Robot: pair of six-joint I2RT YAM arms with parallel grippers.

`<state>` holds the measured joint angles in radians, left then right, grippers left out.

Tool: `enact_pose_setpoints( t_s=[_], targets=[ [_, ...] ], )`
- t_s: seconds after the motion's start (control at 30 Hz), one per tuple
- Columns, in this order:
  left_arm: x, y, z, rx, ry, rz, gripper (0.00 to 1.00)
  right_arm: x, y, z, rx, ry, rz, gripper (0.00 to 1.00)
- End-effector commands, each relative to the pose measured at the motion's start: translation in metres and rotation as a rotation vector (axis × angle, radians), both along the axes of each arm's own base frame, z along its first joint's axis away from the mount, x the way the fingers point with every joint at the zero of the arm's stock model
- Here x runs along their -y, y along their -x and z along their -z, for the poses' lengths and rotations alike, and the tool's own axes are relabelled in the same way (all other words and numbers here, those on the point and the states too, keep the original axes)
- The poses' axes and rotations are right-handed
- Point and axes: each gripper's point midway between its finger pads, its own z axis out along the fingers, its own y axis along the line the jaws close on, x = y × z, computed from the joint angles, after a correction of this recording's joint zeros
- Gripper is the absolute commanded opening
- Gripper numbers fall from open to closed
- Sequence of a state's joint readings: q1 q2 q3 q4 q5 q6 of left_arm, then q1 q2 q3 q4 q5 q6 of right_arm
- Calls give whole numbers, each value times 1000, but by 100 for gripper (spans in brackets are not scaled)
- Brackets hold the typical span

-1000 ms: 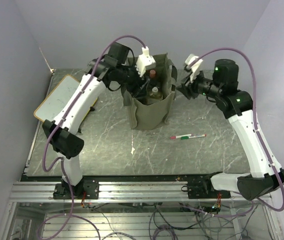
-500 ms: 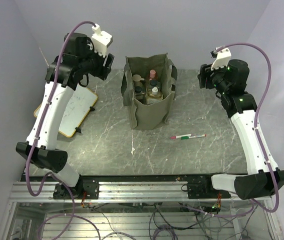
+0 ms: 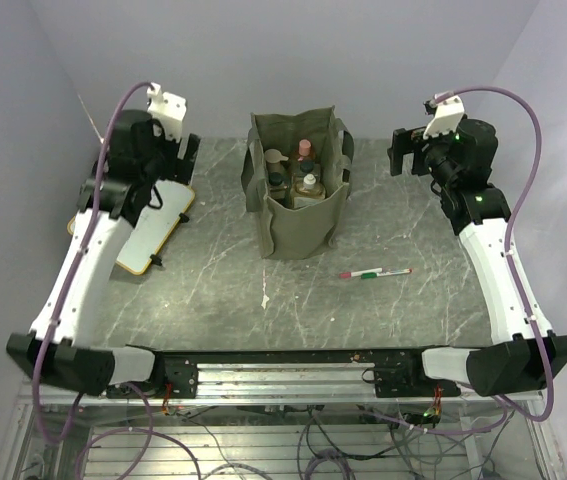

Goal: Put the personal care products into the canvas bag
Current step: Reset both arms

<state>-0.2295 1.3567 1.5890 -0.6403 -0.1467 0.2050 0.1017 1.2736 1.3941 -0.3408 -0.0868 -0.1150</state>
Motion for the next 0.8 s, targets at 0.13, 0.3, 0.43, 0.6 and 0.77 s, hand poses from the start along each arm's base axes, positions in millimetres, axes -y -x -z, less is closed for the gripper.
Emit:
enact_pose_setpoints(
  t_s=[0.13, 0.3, 0.43, 0.6, 0.77],
  targets=[
    [-6, 42, -58, 313, 139, 8, 99, 9, 15, -19, 65, -25, 41, 100],
    [-18, 60, -44, 277, 166, -5, 99, 27, 30, -23, 106, -25, 138, 100],
    [-23, 76, -50, 306, 157, 1, 99, 31, 52, -33, 171, 11, 129, 100],
    [-30, 93, -34, 258, 198, -7, 99, 36, 66, -24, 171, 20, 153, 100],
    [-33, 103, -35, 286, 219, 4, 99, 43, 70, -19, 185, 44, 183, 100]
  ],
)
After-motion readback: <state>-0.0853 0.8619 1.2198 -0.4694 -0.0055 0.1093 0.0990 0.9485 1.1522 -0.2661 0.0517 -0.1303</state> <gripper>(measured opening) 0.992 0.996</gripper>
